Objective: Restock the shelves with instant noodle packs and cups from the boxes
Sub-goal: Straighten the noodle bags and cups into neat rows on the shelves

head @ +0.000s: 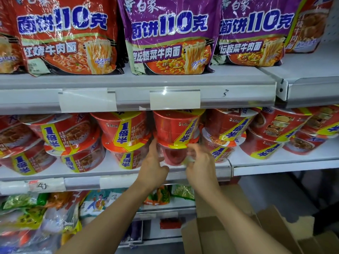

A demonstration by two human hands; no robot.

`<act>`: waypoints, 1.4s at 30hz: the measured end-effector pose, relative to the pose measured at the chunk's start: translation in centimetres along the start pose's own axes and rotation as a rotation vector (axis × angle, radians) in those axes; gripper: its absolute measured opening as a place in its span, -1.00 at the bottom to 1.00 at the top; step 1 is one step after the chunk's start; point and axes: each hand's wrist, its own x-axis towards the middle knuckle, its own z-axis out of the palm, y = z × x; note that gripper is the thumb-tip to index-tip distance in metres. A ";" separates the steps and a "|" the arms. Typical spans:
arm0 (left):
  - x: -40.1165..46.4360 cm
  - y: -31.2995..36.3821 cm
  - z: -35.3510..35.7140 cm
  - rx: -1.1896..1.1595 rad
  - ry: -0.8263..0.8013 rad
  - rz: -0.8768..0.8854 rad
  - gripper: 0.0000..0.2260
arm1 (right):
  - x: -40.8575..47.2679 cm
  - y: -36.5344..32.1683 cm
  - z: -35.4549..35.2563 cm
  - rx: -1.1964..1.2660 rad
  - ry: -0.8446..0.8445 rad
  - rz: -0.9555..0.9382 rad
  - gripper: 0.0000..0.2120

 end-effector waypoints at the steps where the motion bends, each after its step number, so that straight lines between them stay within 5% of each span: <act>1: -0.3 0.0 0.1 -0.027 0.001 0.004 -0.18 | 0.5 0.3 -0.3 0.024 0.020 0.053 -0.56; 6: 0.1 -0.7 -0.3 -0.001 0.001 0.026 -0.25 | 2.3 0.8 -1.4 0.013 -0.116 0.086 -0.42; 15: 1.0 -1.4 -0.6 -0.015 -0.071 -0.017 -0.11 | 1.3 0.9 -0.6 -0.034 -0.059 0.034 -0.44; 20: 0.0 -1.8 0.1 -0.054 -0.080 0.021 -0.19 | 2.3 1.2 -1.4 -0.023 -0.088 0.024 -0.36; 42: 0.6 -1.5 -0.5 0.143 -0.038 0.024 -0.16 | 3.0 0.7 -1.7 -0.284 -0.115 -0.027 -0.52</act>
